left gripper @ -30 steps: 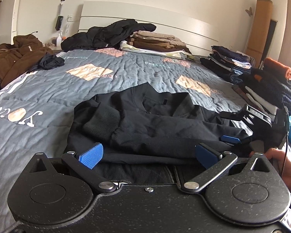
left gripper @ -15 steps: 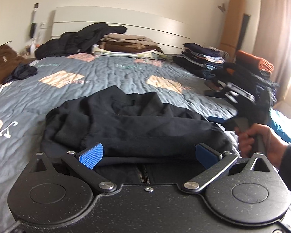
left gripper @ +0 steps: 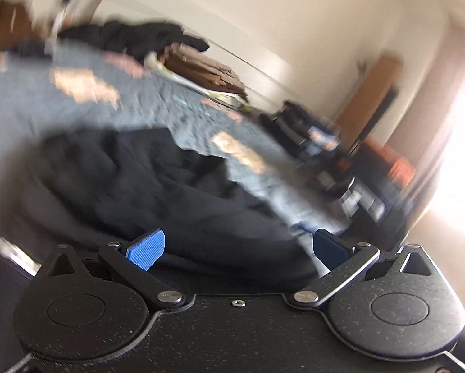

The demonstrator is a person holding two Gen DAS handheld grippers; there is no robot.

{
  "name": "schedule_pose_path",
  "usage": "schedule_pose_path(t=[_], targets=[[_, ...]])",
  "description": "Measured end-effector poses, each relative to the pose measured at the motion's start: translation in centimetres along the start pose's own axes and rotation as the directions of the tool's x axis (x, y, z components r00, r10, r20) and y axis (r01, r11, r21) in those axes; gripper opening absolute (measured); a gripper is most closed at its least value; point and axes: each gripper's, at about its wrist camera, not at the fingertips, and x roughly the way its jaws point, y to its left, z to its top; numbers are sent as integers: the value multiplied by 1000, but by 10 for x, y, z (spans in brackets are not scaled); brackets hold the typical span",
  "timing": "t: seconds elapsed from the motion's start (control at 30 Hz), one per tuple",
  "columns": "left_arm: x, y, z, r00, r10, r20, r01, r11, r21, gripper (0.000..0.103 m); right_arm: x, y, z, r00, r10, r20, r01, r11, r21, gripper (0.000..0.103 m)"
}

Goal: Fold clothes

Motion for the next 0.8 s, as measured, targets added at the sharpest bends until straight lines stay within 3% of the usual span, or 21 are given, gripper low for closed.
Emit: schedule_pose_path(t=[0.07,0.13,0.27,0.4,0.43,0.53,0.6,0.67,0.7,0.73,0.8], targets=[[20,9,-4,997,-83,8,83,987,-138,103,0,3,-5,1000,4,-13,-4,1000,-12,97],[41,19,-8,986,-163,27,164,948,-272,103,4,-1,-9,999,-17,-34,17,1000,-6,97],[82,36,-17,949,-301,94,306,808,-504,103,2,-16,-11,999,-34,-29,34,999,7,97],[127,31,-31,929,-351,115,348,726,-594,103,-4,-28,-14,999,-37,-23,37,999,28,97],[136,29,-33,934,-342,101,332,728,-600,103,-3,-30,-16,999,-38,-27,39,999,22,97],[152,38,-39,968,-248,36,219,768,-602,99,-1,-31,-19,998,-46,-34,46,999,-2,96],[152,59,-42,973,-229,31,196,748,-633,78,0,-32,-20,998,-50,-37,50,999,-8,96],[147,81,-40,977,-213,21,174,731,-660,50,0,-36,-21,998,-52,-30,52,999,0,96],[143,90,-38,980,-198,15,158,732,-663,46,0,-38,-21,998,-52,-27,52,999,3,96],[136,97,-34,985,-172,8,136,750,-648,39,1,-39,-22,998,-52,-27,52,999,3,96],[121,111,-26,993,-118,14,100,770,-630,36,1,-39,-23,998,-54,-28,53,999,-8,95]])
